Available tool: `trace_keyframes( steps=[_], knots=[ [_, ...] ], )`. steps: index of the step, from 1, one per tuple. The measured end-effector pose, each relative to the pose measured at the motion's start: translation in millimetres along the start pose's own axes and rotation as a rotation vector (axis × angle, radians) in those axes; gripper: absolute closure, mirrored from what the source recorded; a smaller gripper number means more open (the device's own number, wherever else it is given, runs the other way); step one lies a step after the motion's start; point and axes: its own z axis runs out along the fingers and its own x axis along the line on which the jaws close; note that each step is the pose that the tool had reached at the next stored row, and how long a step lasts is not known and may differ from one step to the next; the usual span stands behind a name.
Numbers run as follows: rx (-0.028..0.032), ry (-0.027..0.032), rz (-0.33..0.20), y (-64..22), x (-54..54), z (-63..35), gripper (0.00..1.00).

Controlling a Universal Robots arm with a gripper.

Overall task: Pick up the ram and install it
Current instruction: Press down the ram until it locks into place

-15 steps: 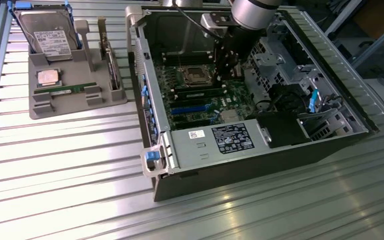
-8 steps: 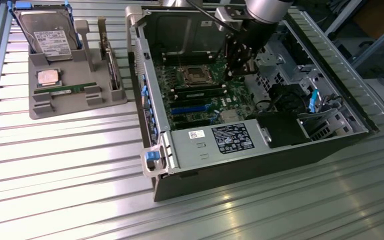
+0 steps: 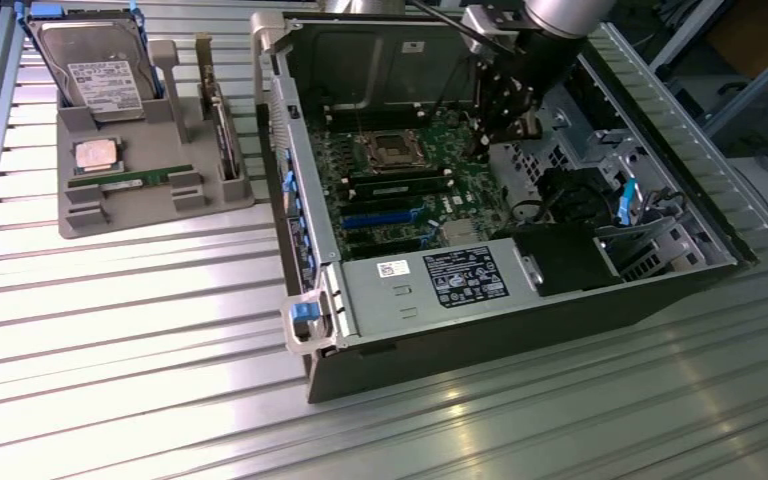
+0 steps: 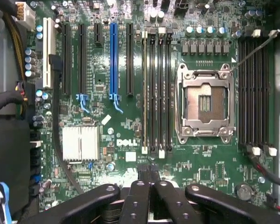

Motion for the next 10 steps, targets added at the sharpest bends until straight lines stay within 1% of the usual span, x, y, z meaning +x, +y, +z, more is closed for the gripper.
trace_keyframes(
  steps=[4, 5, 7, 9, 10],
  knots=[
    [0.0000, -0.0038, 0.000, -11.8, 0.0, -7.0, 0.90],
    [0.0000, -0.0057, 0.000, -16.3, 0.0, -9.8, 0.90],
    [0.0000, -0.0088, -0.001, -22.3, 0.0, -13.6, 0.90],
    [0.0000, -0.0130, -0.001, -30.2, 0.0, -19.7, 0.90],
    [0.0000, -0.0144, -0.001, -32.8, 0.0, -22.1, 0.90]
  ],
)
